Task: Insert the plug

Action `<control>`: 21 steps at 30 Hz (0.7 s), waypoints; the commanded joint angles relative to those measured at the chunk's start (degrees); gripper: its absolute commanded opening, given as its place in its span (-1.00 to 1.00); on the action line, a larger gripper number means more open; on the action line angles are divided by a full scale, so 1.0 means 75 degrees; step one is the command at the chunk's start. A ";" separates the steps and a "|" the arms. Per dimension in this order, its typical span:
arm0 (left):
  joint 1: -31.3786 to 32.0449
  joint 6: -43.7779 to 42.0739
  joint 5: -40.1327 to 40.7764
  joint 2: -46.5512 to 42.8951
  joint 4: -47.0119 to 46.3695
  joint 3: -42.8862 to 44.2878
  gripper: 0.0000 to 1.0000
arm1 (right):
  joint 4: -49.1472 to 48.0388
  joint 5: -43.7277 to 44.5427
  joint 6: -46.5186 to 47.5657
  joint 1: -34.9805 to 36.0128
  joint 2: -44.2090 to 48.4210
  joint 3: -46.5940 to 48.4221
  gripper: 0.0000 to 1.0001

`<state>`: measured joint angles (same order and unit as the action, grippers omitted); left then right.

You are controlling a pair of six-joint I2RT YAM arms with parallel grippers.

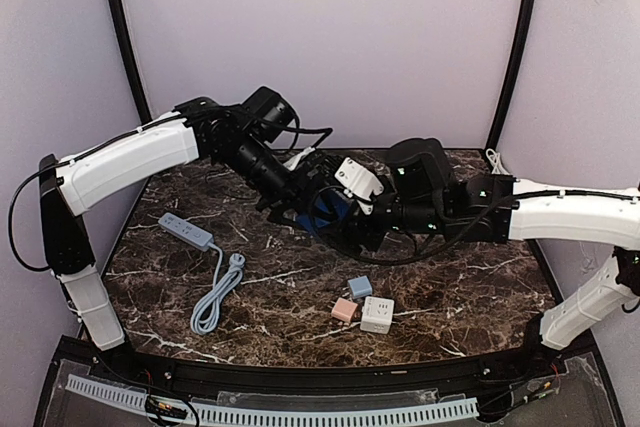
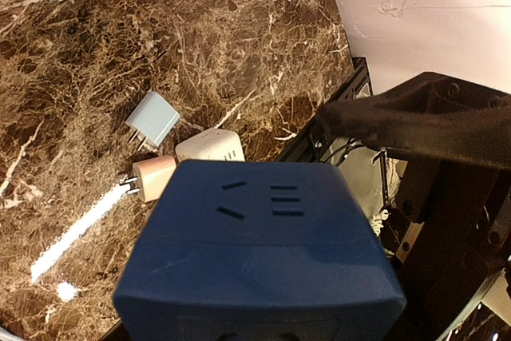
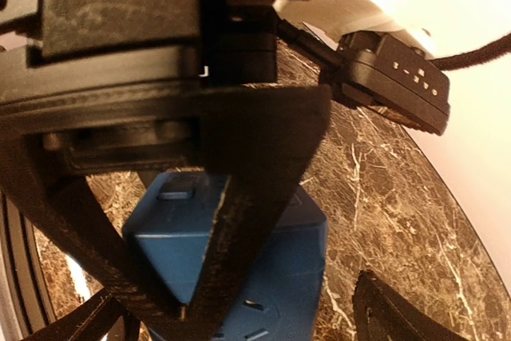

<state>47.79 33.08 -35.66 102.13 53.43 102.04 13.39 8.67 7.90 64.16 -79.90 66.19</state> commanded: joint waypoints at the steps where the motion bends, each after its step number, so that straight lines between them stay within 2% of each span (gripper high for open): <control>1: -0.0100 0.0314 0.0215 -0.0265 -0.0020 -0.0045 -0.98 | 0.0020 0.0921 -0.0542 0.0067 0.0041 0.0045 0.93; 6: -0.0435 0.0415 0.0692 -0.0314 0.0757 0.0254 -0.98 | 0.0386 0.1355 -0.0749 0.0008 0.0292 -0.0250 0.97; 13: -0.0811 0.0304 0.0668 -0.0377 0.1260 0.0315 -0.99 | 0.0411 0.1546 -0.1052 -0.0058 0.1120 -0.1009 0.97; 21: -0.0820 0.0636 0.0474 -0.0477 0.1304 0.0044 -0.98 | 0.0965 0.2293 -0.2420 -0.0384 0.1654 -0.1387 0.97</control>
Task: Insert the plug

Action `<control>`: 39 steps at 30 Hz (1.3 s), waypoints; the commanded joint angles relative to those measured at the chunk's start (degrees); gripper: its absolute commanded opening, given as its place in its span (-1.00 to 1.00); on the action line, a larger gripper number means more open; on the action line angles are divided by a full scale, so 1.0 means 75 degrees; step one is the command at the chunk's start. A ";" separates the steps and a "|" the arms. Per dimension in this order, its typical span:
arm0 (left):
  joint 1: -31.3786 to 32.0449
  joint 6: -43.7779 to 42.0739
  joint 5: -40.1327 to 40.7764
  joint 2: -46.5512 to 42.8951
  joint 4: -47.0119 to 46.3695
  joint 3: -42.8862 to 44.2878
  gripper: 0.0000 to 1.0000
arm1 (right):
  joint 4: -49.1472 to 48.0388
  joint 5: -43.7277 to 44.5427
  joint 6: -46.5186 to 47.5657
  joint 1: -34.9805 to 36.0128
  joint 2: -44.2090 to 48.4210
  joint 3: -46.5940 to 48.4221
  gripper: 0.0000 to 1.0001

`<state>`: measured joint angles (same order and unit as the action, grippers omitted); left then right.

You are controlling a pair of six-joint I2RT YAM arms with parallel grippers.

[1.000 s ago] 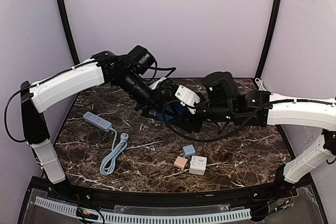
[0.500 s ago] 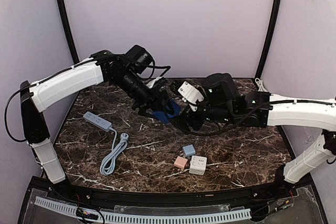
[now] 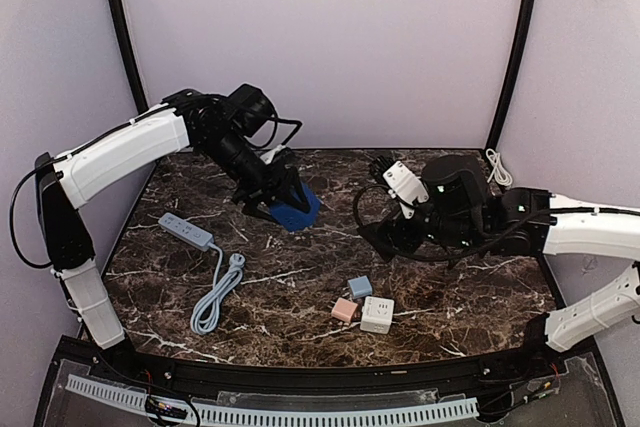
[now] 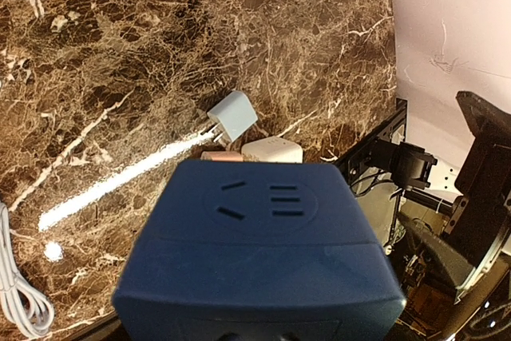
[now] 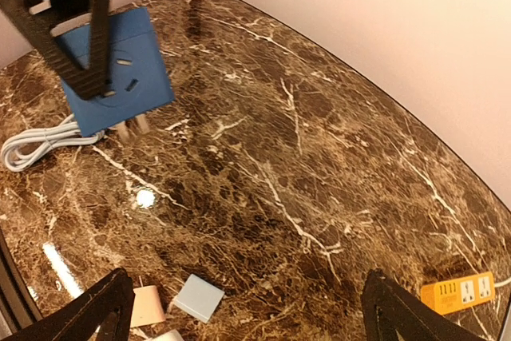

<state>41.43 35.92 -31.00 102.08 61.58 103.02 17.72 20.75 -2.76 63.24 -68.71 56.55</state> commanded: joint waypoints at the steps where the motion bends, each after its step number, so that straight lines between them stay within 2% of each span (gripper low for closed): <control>1: 0.0030 0.0359 -0.0241 -0.0496 0.0163 -0.0120 -0.99 | 0.0509 0.0758 -0.1312 -0.0402 0.0189 -0.0053 0.97; 4: 0.0024 0.1141 -0.0612 -0.0675 -0.0453 -0.0350 -0.98 | 0.0841 0.0726 -0.2300 -0.0977 0.0231 0.0042 0.97; 8: 0.0031 0.1960 -0.0840 -0.0959 -0.1002 -0.0574 -0.98 | 0.1270 0.0075 -0.3306 -0.2030 -0.0008 0.0230 0.97; 14: 0.0030 0.3213 -0.0802 -0.1503 -0.1440 -0.1189 -0.98 | 0.2286 -0.1303 -0.4300 -0.3689 -0.1152 0.1047 0.97; 17: 0.0025 0.3801 -0.0722 -0.1878 -0.1814 -0.1574 -0.98 | 0.2493 -0.1520 -0.4715 -0.4241 -0.1590 0.1319 0.97; 22: 0.0019 0.3926 -0.0504 -0.2174 -0.1684 -0.1982 -0.99 | 0.2531 -0.1812 -0.5456 -0.5181 -0.2089 0.1507 0.97; 28: 0.0009 0.3911 -0.0239 -0.2405 -0.1384 -0.2303 -0.98 | 0.3035 -0.2154 -0.5856 -0.6124 -0.3499 0.2338 0.97; 32: -0.0013 0.3759 0.0028 -0.2408 -0.1050 -0.2328 -0.99 | 0.3621 -0.1944 -0.5605 -0.6314 -0.4774 0.3217 0.97; 39: -0.0068 0.3827 0.0611 -0.2293 -0.0692 -0.2300 -0.98 | 0.3931 -0.1580 -0.5274 -0.6633 -0.6083 0.4178 0.97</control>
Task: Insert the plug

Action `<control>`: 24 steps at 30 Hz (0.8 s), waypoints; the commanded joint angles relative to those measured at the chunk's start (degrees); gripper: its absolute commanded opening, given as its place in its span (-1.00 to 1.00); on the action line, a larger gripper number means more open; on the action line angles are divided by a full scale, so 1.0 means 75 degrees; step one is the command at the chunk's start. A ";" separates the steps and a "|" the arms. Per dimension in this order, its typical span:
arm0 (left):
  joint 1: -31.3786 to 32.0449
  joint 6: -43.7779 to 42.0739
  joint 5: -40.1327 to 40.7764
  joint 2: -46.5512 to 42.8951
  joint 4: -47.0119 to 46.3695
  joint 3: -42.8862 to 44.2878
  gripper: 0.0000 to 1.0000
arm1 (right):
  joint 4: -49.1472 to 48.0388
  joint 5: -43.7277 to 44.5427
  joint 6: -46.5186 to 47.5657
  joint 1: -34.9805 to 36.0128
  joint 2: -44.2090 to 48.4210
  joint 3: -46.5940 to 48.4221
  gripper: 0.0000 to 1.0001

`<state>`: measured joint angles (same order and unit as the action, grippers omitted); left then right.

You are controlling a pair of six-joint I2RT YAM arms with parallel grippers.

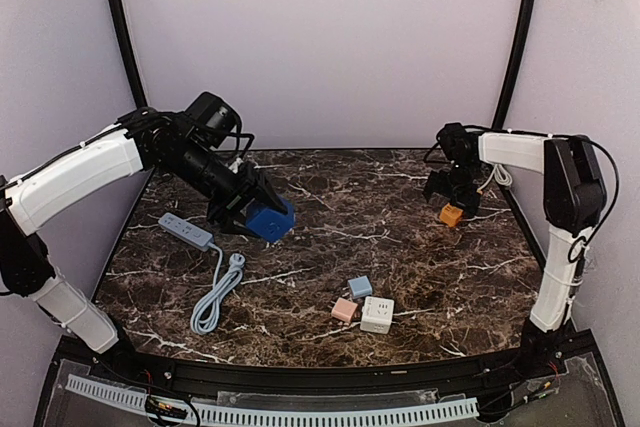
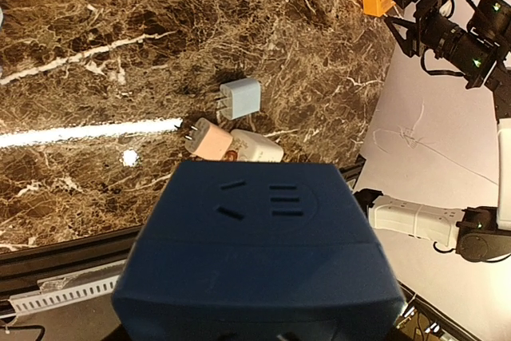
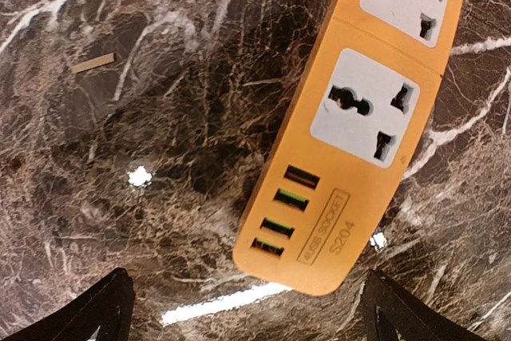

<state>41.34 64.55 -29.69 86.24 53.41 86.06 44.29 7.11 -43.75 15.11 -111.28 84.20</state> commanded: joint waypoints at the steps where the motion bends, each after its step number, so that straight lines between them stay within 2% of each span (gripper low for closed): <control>1: -0.0060 0.0002 0.0469 -0.0146 0.0457 -0.0038 -0.98 | 0.0406 0.0260 0.0232 -0.0262 -0.0508 0.0609 0.97; 11: -0.0239 -0.0437 0.0320 0.0365 0.0663 0.0166 -0.98 | 0.0901 0.0899 0.0049 -0.0507 -0.1388 0.1484 0.94; 18: -0.0328 -0.0830 0.0307 0.0695 0.0997 0.0445 -0.98 | 0.0871 0.0877 0.0048 -0.0676 -0.1632 0.1587 0.36; 24: -0.0399 -0.1082 0.0253 0.0850 0.1166 0.0568 -0.98 | 0.0696 0.0594 0.0242 -0.0680 -0.1600 0.1501 -0.03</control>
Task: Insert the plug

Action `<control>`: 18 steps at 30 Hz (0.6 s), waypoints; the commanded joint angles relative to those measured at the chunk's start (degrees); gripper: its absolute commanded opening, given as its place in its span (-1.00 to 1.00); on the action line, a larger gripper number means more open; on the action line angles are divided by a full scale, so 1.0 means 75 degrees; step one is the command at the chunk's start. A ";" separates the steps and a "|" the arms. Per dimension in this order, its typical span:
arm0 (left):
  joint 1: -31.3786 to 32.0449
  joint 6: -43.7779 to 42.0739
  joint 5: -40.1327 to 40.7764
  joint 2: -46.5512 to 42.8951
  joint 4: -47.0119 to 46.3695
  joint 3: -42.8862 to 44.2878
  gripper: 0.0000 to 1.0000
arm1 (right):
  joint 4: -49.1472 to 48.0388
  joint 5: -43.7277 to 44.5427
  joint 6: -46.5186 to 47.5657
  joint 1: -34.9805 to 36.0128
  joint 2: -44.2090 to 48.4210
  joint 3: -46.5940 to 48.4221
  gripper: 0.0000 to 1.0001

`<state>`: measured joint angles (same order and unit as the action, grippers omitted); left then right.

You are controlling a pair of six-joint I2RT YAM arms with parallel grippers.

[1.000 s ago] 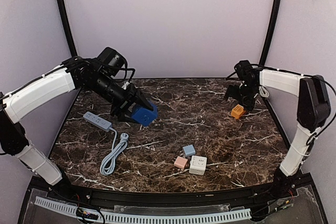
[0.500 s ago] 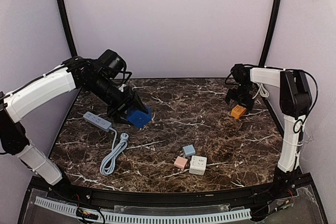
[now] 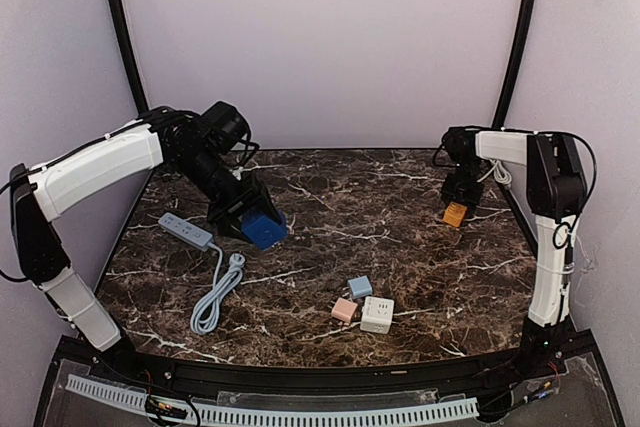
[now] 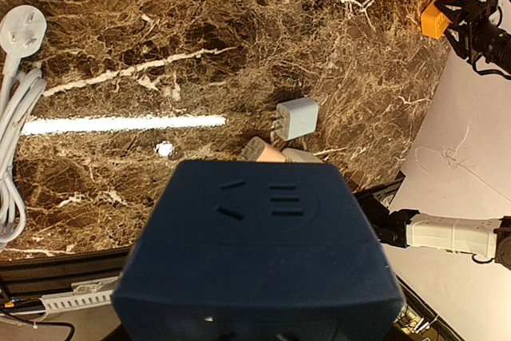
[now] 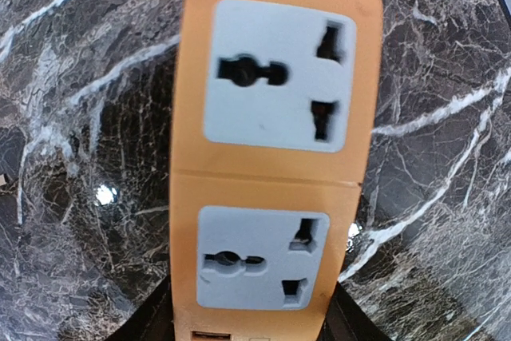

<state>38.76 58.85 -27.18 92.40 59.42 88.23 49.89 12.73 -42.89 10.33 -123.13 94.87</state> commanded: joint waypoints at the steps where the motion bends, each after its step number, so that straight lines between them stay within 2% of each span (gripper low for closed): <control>1: -0.0073 -0.0384 -0.0071 0.0042 0.0387 0.0299 -0.98 | -0.0095 -0.0223 0.0163 -0.0041 0.0015 0.0028 -0.11; 6: -0.0103 -0.0813 0.0042 0.0118 0.0501 0.0469 -0.99 | -0.0345 -0.0687 0.0635 0.0024 0.0228 -0.0204 -0.68; 10: -0.0098 -0.1474 0.0415 0.0137 0.0654 0.0773 -0.98 | -0.0377 -0.0891 0.1209 0.0379 0.0385 -0.0306 -0.96; 18: -0.0098 -0.2587 0.1286 0.0144 0.1183 0.1287 -0.98 | -0.0283 -0.1105 0.1962 0.1593 0.0573 -0.0407 -1.00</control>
<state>38.39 45.25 -21.47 94.19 64.66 95.83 47.07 10.50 -34.39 16.14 -121.60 92.53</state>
